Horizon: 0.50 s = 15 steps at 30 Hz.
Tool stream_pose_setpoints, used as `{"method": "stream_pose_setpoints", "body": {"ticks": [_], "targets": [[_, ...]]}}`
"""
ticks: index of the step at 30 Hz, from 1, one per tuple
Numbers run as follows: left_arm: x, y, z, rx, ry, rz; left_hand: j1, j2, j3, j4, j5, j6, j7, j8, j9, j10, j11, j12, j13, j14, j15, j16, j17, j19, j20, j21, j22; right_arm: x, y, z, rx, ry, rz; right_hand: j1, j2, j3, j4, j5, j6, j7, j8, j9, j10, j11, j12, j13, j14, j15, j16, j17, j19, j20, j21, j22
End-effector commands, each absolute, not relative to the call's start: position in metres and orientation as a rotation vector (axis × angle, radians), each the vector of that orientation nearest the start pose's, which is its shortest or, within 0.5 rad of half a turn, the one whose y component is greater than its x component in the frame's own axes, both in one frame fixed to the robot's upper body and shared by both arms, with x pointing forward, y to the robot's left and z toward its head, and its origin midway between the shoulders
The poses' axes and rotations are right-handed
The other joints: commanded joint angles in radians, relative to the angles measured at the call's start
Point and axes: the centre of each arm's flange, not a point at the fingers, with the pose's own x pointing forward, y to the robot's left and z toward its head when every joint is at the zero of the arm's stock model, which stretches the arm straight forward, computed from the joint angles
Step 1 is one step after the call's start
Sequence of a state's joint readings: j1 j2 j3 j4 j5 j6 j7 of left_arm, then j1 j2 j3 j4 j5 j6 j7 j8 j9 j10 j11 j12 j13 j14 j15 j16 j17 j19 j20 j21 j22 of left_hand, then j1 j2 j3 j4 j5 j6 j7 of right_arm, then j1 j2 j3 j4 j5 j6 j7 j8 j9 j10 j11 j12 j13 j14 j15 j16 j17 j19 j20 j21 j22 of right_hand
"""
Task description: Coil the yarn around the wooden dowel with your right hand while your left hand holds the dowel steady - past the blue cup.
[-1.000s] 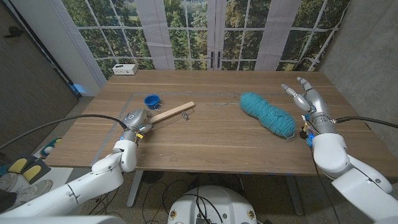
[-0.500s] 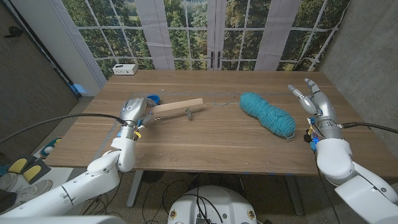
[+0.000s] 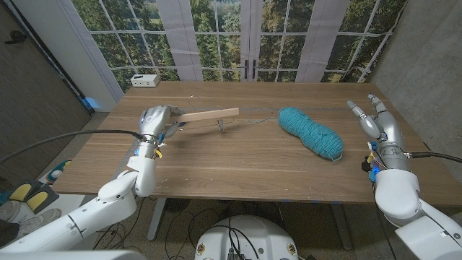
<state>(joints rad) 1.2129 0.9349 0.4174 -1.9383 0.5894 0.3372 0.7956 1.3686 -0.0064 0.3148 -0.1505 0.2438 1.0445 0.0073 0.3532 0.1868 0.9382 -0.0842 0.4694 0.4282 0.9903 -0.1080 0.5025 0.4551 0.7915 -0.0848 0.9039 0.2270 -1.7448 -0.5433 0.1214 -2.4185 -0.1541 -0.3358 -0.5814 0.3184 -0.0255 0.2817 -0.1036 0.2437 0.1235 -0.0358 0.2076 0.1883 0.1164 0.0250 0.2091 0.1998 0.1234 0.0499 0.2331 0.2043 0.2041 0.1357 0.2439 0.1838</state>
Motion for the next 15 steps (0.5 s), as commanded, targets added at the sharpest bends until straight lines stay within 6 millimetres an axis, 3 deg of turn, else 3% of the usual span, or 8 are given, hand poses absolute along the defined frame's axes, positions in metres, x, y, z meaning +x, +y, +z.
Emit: {"method": "stream_pose_setpoints", "body": {"ticks": [1,15], "targets": [[0.504,0.308,-0.032,1.177,-0.963,0.594,0.078,0.089,-0.002,0.003,0.004,0.106,0.028,-0.001,0.005,0.006,0.002,-0.004,0.005,0.042,-0.105,-0.003,0.002,-0.004,-0.106,0.013,0.002,0.374,-0.344,-0.067,-0.639,-0.458,-0.610,0.022,-0.004,0.000,-0.015,-0.002,0.005,-0.002,0.002,0.002,-0.006,-0.003,0.000,0.004,0.000,-0.002,-0.001,0.000,0.005,0.001,-0.006,0.001],[0.514,0.309,-0.020,1.053,-1.006,0.527,0.081,0.090,-0.010,0.007,0.008,0.107,0.029,-0.013,0.007,0.006,0.003,-0.009,0.015,0.047,-0.105,-0.007,0.011,-0.012,-0.105,0.031,-0.004,0.400,-0.326,-0.069,-0.820,-0.262,-0.613,0.064,-0.027,-0.002,-0.042,0.003,-0.043,-0.009,-0.015,0.003,-0.049,-0.015,-0.015,0.005,-0.032,-0.010,-0.018,-0.002,-0.007,0.007,-0.017,0.001]]}}
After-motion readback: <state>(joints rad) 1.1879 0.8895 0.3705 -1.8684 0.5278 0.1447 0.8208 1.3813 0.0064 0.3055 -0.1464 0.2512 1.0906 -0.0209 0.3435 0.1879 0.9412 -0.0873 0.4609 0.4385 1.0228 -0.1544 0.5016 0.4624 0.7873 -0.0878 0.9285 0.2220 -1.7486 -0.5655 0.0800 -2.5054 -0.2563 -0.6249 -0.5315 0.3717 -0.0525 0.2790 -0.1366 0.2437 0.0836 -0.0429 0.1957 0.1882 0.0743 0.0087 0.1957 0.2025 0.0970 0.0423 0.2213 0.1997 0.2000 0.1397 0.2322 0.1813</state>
